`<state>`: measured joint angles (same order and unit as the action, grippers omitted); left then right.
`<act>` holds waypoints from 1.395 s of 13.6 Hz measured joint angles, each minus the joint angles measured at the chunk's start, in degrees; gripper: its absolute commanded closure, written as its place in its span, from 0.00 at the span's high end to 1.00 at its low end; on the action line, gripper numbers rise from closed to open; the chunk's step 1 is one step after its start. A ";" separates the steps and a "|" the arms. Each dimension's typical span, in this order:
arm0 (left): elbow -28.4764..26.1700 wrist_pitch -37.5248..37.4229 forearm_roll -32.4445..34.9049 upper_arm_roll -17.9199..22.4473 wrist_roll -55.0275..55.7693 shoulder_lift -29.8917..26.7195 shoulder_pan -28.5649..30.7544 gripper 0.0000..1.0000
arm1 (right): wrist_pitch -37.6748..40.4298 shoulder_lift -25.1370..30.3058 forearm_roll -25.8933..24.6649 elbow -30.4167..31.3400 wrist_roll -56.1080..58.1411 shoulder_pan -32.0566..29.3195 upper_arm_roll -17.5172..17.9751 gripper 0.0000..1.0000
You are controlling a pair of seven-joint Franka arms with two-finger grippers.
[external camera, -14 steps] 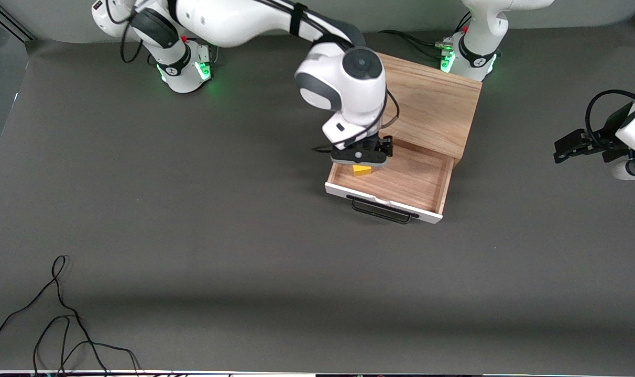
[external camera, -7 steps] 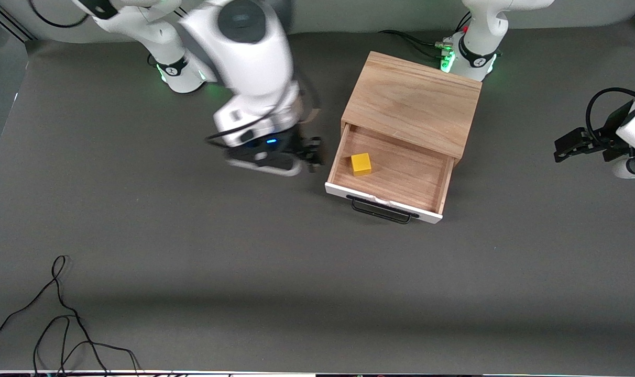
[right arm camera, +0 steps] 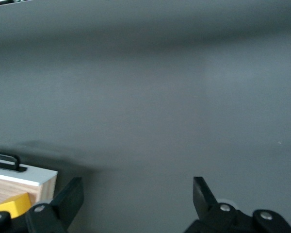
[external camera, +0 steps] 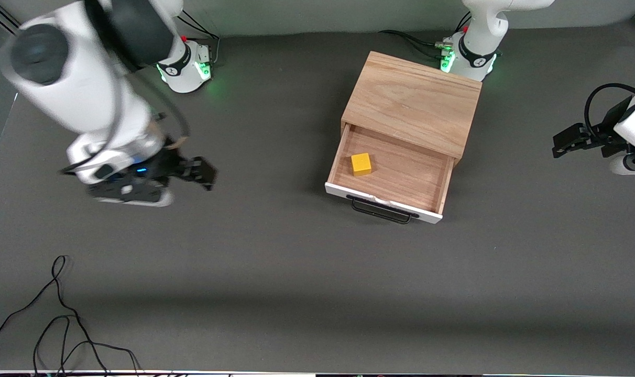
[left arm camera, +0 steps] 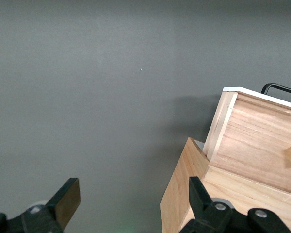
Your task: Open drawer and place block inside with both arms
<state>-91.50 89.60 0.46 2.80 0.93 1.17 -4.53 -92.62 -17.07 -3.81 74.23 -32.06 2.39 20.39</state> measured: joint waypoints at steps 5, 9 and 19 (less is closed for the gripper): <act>0.00 -0.08 0.00 0.05 0.00 0.00 -0.07 1.00 | 2.58 3.38 3.92 3.46 11.82 -3.90 -13.25 1.00; -0.01 -0.09 0.00 0.05 0.00 0.00 -0.08 1.00 | 0.09 8.81 4.03 10.21 14.95 -3.69 -16.32 1.00; -0.06 -0.12 0.00 0.06 0.00 0.00 -0.10 1.00 | -5.95 14.41 4.13 19.97 19.81 -1.21 -18.37 1.00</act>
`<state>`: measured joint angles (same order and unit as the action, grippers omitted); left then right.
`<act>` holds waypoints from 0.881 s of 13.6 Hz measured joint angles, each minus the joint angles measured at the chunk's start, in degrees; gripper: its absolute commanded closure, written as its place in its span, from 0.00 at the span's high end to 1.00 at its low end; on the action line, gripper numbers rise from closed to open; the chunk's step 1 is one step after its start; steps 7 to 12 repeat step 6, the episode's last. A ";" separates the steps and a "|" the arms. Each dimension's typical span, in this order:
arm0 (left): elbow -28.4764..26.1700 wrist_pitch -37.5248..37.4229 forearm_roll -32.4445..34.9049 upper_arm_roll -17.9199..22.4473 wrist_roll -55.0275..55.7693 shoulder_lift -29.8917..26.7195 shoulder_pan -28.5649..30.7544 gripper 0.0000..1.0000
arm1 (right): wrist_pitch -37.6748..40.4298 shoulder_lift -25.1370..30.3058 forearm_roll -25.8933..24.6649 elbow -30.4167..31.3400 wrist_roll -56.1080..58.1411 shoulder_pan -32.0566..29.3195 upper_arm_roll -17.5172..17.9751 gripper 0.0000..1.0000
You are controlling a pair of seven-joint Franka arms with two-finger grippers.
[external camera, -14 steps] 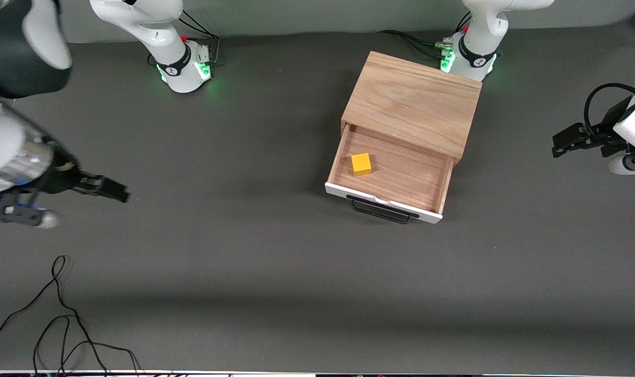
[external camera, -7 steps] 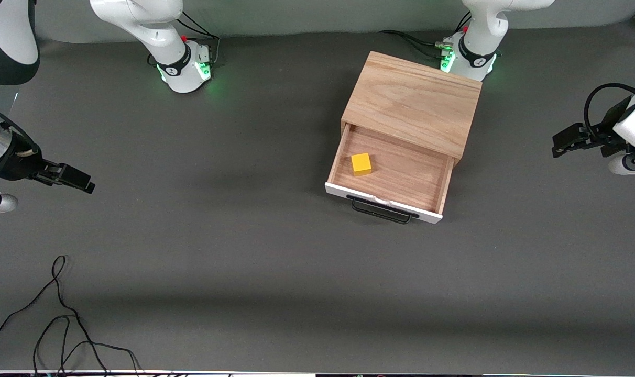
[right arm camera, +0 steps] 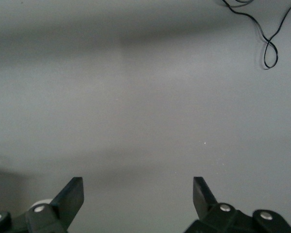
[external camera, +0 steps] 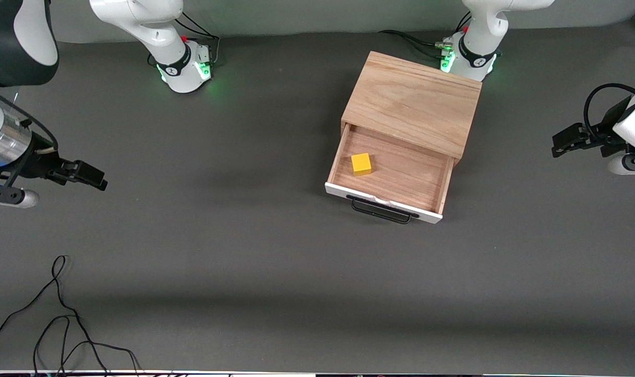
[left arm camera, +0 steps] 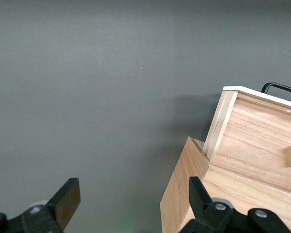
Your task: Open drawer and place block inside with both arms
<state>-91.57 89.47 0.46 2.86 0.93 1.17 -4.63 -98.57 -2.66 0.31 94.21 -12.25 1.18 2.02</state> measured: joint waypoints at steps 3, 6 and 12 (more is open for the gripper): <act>0.00 0.00 0.00 0.00 0.00 0.00 -0.01 1.00 | -0.13 1.21 0.00 0.52 4.05 -0.01 -0.18 1.00; -0.01 -0.01 0.00 0.00 0.00 0.00 -0.01 1.00 | -0.13 1.19 0.00 0.47 4.90 -0.08 -0.85 1.00; -0.01 -0.01 0.00 0.00 0.00 0.00 -0.01 1.00 | -0.13 1.19 0.00 0.47 4.90 -0.08 -0.85 1.00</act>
